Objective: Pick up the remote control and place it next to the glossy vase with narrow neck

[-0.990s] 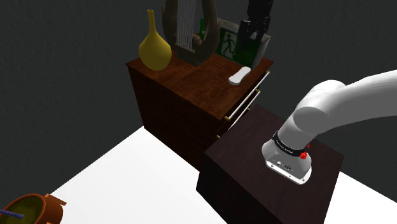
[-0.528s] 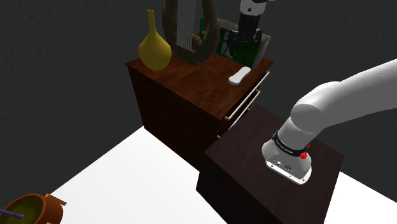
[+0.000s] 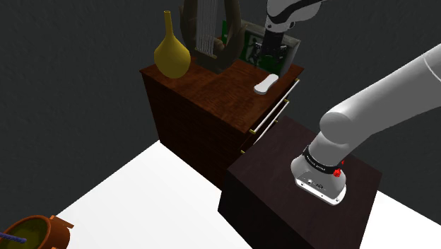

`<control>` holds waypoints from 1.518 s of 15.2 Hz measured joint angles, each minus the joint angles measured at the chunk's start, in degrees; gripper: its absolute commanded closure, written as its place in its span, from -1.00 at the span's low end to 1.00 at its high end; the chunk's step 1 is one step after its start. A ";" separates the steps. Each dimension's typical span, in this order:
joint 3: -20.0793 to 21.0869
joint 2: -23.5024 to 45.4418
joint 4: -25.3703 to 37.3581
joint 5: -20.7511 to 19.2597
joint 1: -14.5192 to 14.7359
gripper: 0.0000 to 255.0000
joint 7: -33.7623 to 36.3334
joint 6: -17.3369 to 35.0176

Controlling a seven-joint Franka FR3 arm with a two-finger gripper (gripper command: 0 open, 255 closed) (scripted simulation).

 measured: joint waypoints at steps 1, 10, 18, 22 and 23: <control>-0.25 1.87 0.25 0.10 -0.72 -1.00 1.84 1.84; -3.93 12.63 -0.60 1.04 -6.89 -1.00 15.94 15.20; -4.27 17.90 -1.90 2.07 -7.10 -1.00 16.22 21.90; -4.31 18.29 -2.06 2.15 -7.12 -1.00 16.10 22.47; -4.31 18.30 -2.06 2.15 -7.12 -1.00 16.09 22.49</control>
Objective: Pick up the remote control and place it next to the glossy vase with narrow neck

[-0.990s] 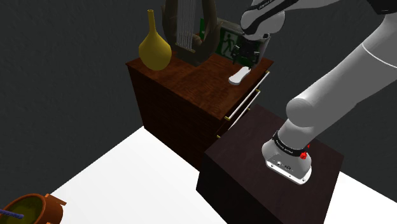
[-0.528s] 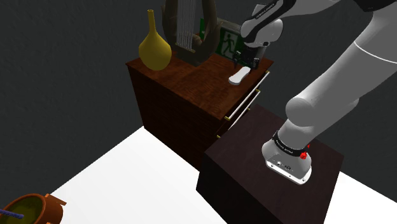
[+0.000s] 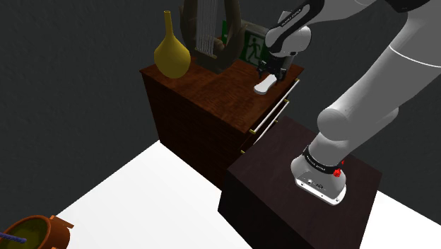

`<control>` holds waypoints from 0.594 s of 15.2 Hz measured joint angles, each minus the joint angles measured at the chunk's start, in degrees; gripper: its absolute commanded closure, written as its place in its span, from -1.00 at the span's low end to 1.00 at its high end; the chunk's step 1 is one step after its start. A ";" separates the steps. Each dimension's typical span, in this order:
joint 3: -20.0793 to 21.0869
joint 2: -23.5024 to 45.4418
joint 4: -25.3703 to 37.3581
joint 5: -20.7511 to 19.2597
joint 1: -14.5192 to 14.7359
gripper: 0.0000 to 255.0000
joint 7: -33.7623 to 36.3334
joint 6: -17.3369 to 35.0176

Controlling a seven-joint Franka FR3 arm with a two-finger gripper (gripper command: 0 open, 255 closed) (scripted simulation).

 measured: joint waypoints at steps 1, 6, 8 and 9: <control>0.00 0.00 0.00 0.00 0.00 -1.00 0.00 0.01; 0.00 0.00 0.01 0.01 0.00 1.00 0.00 0.00; 0.00 0.00 0.01 0.01 0.00 1.00 0.00 0.00; -0.01 0.01 0.02 0.01 0.00 1.00 0.00 0.00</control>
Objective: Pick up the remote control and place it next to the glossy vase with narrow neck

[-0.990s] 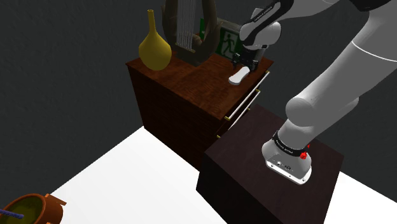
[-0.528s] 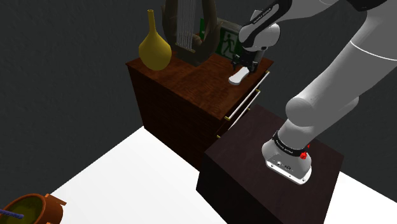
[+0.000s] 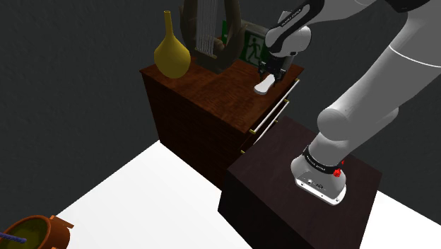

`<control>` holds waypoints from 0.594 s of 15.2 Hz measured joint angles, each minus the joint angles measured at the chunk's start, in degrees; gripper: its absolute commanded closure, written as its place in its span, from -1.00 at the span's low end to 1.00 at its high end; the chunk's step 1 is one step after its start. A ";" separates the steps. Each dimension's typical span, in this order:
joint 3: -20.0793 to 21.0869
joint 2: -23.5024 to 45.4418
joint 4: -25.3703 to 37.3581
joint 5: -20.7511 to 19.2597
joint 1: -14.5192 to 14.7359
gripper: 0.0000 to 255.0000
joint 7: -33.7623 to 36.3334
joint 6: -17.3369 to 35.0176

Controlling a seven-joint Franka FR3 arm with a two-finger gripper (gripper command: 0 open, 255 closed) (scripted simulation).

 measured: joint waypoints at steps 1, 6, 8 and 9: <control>0.00 0.00 0.00 0.00 0.00 1.00 0.00 0.00; 0.05 -1.26 0.47 -0.30 0.02 1.00 0.30 -1.74; 0.01 -2.52 0.88 -0.58 -0.06 1.00 0.42 -3.39; -0.02 -3.10 1.01 -0.71 -0.10 1.00 0.45 -4.09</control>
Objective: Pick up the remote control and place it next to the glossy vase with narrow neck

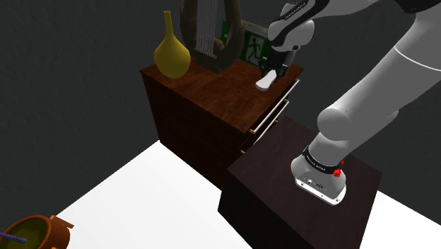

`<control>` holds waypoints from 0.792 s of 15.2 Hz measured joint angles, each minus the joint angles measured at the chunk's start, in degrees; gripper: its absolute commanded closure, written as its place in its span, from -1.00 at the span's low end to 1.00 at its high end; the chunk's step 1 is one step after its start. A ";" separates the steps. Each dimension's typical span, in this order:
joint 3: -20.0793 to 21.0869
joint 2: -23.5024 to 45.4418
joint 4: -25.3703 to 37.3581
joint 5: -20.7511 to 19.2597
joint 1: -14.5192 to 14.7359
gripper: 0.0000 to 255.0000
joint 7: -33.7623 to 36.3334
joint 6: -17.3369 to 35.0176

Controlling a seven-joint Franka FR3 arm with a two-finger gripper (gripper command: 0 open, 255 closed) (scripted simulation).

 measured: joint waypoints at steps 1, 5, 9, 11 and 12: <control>0.02 -0.46 0.35 -0.08 0.00 1.00 0.10 -0.80; 0.17 -2.86 1.48 -0.50 0.00 1.00 0.57 -4.31; 0.21 -4.44 3.07 -0.75 -0.05 1.00 0.75 -7.46; 0.25 -5.29 3.94 -0.87 -0.07 1.00 0.86 -9.18; 0.28 -5.73 4.20 -0.93 -0.07 1.00 0.93 -9.88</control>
